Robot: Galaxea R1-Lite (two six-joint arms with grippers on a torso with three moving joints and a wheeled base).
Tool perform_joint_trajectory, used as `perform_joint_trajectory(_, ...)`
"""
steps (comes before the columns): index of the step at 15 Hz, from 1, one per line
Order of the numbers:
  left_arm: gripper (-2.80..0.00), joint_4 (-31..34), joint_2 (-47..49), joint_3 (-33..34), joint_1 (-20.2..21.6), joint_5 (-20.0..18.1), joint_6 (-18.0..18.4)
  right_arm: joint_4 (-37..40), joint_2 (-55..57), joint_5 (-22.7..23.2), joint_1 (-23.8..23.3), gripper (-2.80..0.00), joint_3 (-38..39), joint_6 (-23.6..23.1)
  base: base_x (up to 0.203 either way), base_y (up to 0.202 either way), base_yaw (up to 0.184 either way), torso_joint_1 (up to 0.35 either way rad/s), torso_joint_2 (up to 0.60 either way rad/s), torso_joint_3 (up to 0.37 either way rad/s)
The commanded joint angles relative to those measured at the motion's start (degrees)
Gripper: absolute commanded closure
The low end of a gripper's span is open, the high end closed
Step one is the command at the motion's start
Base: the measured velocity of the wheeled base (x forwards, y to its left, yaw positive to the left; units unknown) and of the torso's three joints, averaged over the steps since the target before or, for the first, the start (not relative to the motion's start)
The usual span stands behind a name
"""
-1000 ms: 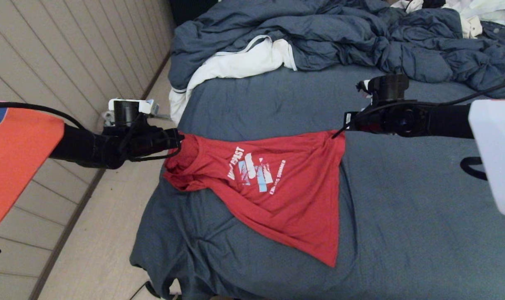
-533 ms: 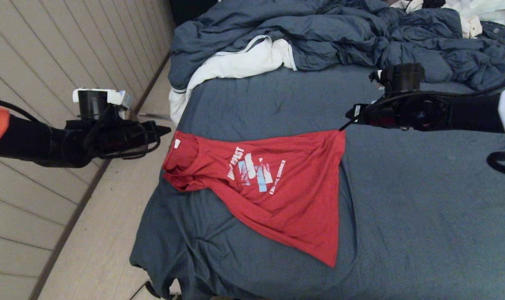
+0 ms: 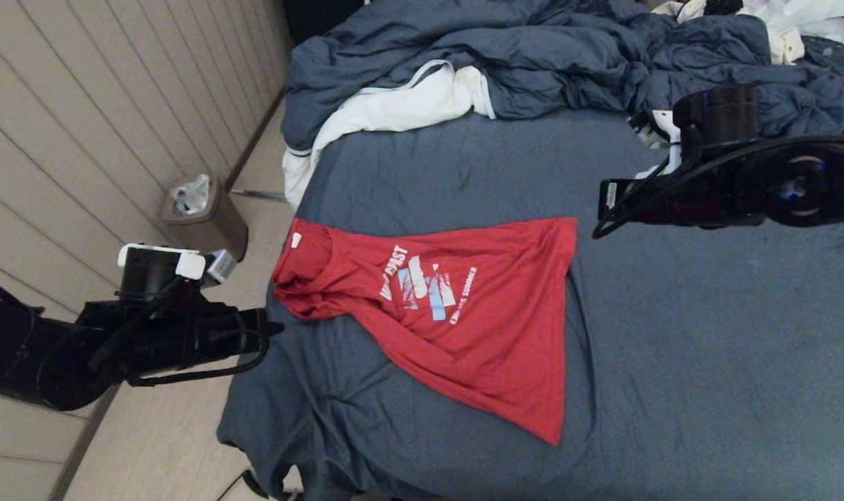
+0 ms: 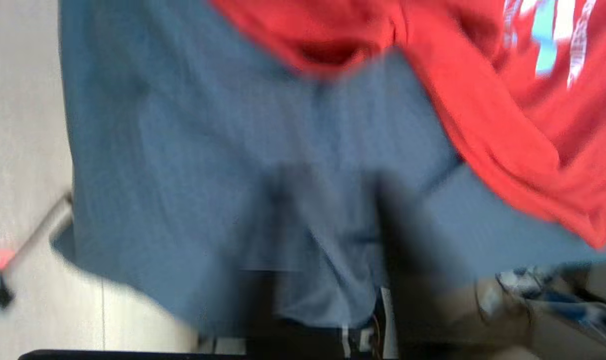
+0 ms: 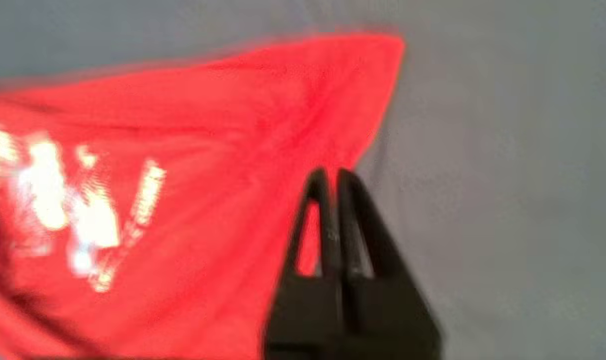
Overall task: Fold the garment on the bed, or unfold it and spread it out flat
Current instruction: Unford the red T-shirt
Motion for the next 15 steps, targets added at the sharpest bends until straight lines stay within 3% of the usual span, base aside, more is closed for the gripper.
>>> perform_joint_trajectory(1,0.00,-10.05,6.19,-0.19,0.81,-0.69,3.70,0.09,-1.11,0.89,0.21,0.00,-0.14,0.04,0.000,0.000,0.000,0.000,0.00,0.000)
perform_joint_trajectory(3,0.00,-14.55,9.87,0.71,-0.19,-1.25,12.40,0.14,-1.38,1.06,0.21,0.00,-0.02,0.04,0.000,0.000,0.000,0.000,0.00,0.000)
perform_joint_trajectory(7,0.00,-17.22,13.04,0.47,-3.36,-1.12,14.72,0.26,-1.11,1.65,0.14,0.00,-0.24,0.04,0.000,0.000,0.000,0.000,0.00,0.000)
perform_joint_trajectory(11,0.00,-19.66,11.85,2.87,-3.45,0.29,14.72,0.26,-0.70,1.68,0.36,0.00,-0.38,-0.11,0.000,0.000,0.000,0.000,0.00,0.000)
perform_joint_trajectory(12,-2.80,-21.99,12.53,3.77,-3.70,1.34,14.80,0.18,-0.67,1.68,0.71,0.00,-0.38,-0.13,0.000,0.000,0.000,0.000,0.00,0.000)
perform_joint_trajectory(15,-2.80,-27.45,16.04,3.53,-4.24,3.43,14.89,0.00,-0.59,1.68,1.00,0.00,-0.23,-0.13,0.000,0.000,0.000,0.000,0.00,0.000)
